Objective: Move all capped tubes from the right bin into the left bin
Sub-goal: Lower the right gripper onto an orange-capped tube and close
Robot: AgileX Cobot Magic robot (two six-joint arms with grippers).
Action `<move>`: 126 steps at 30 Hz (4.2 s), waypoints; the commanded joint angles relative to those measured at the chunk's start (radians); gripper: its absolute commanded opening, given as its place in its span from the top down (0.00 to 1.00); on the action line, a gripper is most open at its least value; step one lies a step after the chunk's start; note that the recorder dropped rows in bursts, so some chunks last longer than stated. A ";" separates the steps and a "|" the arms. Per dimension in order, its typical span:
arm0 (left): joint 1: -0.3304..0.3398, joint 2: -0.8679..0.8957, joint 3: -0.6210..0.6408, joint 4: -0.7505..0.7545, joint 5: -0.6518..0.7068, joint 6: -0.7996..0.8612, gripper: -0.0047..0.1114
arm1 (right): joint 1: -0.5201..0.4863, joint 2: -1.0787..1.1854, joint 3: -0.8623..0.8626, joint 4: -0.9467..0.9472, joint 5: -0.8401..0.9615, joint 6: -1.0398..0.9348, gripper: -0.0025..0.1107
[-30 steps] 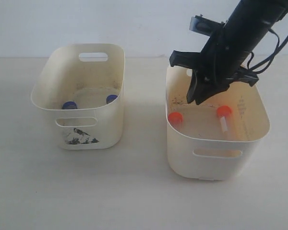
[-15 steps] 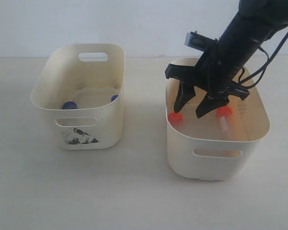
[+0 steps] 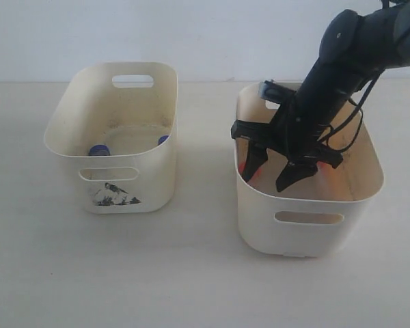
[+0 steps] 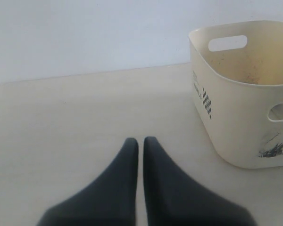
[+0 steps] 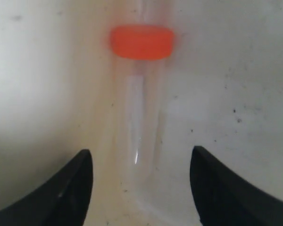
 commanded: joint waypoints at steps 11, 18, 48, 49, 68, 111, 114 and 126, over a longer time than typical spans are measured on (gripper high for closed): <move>0.001 -0.002 -0.004 -0.011 -0.009 -0.012 0.92 | -0.002 0.095 0.000 -0.002 -0.042 0.003 0.47; 0.001 -0.002 -0.004 -0.011 -0.009 -0.012 0.92 | -0.004 0.016 -0.002 -0.002 -0.040 -0.008 0.47; 0.001 -0.002 -0.004 -0.011 -0.009 -0.012 0.92 | -0.038 0.021 0.000 0.054 -0.007 -0.013 0.46; 0.001 -0.002 -0.004 -0.011 -0.009 -0.012 0.92 | -0.038 0.021 0.000 0.054 -0.012 -0.013 0.46; 0.001 -0.002 -0.004 -0.011 -0.009 -0.012 0.92 | -0.021 0.080 0.000 0.012 -0.074 0.040 0.46; 0.001 -0.002 -0.004 -0.011 -0.009 -0.012 0.92 | 0.057 0.159 0.000 0.026 -0.133 0.056 0.56; 0.001 -0.002 -0.004 -0.011 -0.009 -0.012 0.92 | 0.057 0.175 0.000 0.021 -0.127 0.056 0.69; 0.001 -0.002 -0.004 -0.011 -0.009 -0.012 0.92 | 0.053 0.140 -0.001 -0.078 -0.126 0.101 0.98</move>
